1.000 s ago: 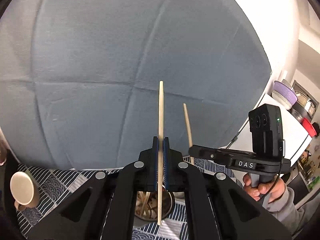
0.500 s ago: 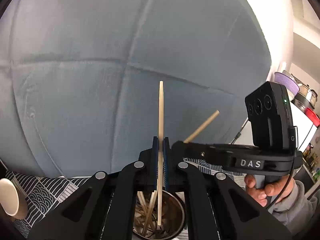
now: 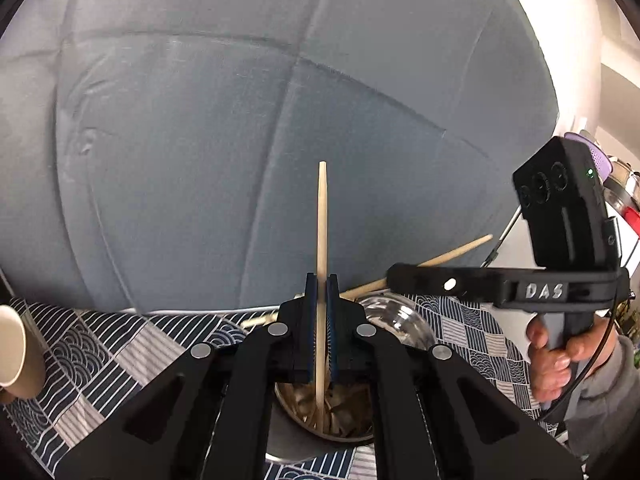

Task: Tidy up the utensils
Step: 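Lower both chopsticks into the black holder and open both grippers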

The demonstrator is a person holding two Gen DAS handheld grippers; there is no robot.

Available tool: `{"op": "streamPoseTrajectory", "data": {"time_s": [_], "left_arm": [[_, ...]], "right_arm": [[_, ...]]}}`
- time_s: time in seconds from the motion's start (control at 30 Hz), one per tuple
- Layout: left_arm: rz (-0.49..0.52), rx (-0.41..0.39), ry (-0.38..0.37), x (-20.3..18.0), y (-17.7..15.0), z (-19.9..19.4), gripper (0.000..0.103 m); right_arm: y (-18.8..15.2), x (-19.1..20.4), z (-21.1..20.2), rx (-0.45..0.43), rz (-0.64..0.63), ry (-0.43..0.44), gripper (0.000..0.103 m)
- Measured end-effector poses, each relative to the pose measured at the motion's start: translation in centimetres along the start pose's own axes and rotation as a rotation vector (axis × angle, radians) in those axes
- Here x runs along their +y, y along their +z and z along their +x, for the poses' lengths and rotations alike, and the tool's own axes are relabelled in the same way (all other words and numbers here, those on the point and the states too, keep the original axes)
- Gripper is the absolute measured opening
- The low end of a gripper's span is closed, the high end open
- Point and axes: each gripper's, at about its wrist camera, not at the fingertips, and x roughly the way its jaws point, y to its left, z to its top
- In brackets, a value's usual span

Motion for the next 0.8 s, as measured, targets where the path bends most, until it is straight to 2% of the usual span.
{"op": "streamPoseTrajectory", "data": {"time_s": [0.2,0.43,0.57,0.63,0.73,0.8], "left_arm": [[0.009,-0.009,0.012,0.4,-0.6,-0.9,0.005],[-0.001,-0.005,0.018,0.6,-1.0,-1.2,0.005],[0.006,0.003,0.028,0.6,-1.3,-1.3,0.005],[0.005,0.009,0.030,0.6,-1.3,-1.3,0.005],[-0.001,0.016,0.025,0.6,-1.3,-1.4,0.005],[0.007,0.020,0.036,0.5,-1.3,-1.4,0.011]], "right_arm": [[0.3,1.2,-3.6,-0.048,-0.031,-0.006,0.005],[-0.2,2.2,-6.0,-0.042,-0.064,-0.049,0.005],[-0.5,2.0,-6.2,-0.029,-0.059,-0.074,0.005],[-0.6,1.7,-6.0,-0.014,-0.047,-0.050,0.005],[-0.9,1.4,-5.1,0.017,-0.042,-0.064,0.007],[-1.1,1.4,-4.6,0.029,-0.043,-0.070,0.008]]}}
